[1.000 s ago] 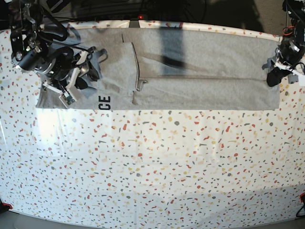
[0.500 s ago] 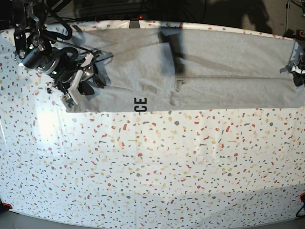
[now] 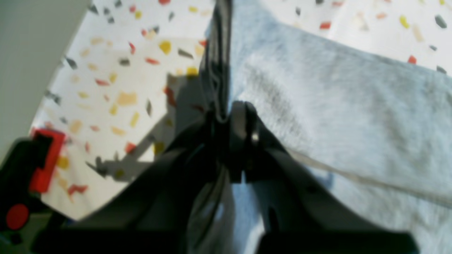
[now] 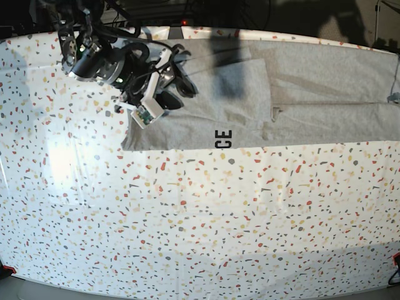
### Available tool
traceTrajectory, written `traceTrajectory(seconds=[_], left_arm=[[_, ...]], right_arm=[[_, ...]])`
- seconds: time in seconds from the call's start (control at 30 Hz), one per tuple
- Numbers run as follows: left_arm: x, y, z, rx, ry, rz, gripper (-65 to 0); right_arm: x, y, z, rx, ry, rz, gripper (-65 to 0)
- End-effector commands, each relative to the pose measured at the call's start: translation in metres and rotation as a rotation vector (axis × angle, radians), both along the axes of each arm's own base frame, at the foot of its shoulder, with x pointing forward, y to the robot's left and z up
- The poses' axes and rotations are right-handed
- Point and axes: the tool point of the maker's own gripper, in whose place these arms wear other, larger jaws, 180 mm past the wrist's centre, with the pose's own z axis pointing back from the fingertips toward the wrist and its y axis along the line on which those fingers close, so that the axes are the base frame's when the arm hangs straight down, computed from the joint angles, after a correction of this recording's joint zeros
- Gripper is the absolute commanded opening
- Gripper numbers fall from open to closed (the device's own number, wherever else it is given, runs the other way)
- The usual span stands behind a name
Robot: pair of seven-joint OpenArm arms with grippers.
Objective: Fold the T-shirt properly
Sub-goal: 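Grasp the strip end near the left gripper and fold it inward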
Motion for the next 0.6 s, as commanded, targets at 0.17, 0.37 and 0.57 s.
traceTrajectory(seconds=[0.17,0.37,0.57], left_arm=[[0.018,-0.080,0.043,-0.126,-0.172,-0.165,-65.0],[0.008,-0.177,0.058,-0.268,-0.278,-0.262,-65.0],[0.005,-0.269,0.037,-0.426,-0.262,-0.374,-65.0]], right_arm=[[0.007,0.005,0.015,0.032,-0.065,0.012,-39.4],[0.007,0.005,0.015,0.032,-0.065,0.012,-39.4],[0.007,0.005,0.015,0.033,-0.065,0.012,-39.4]])
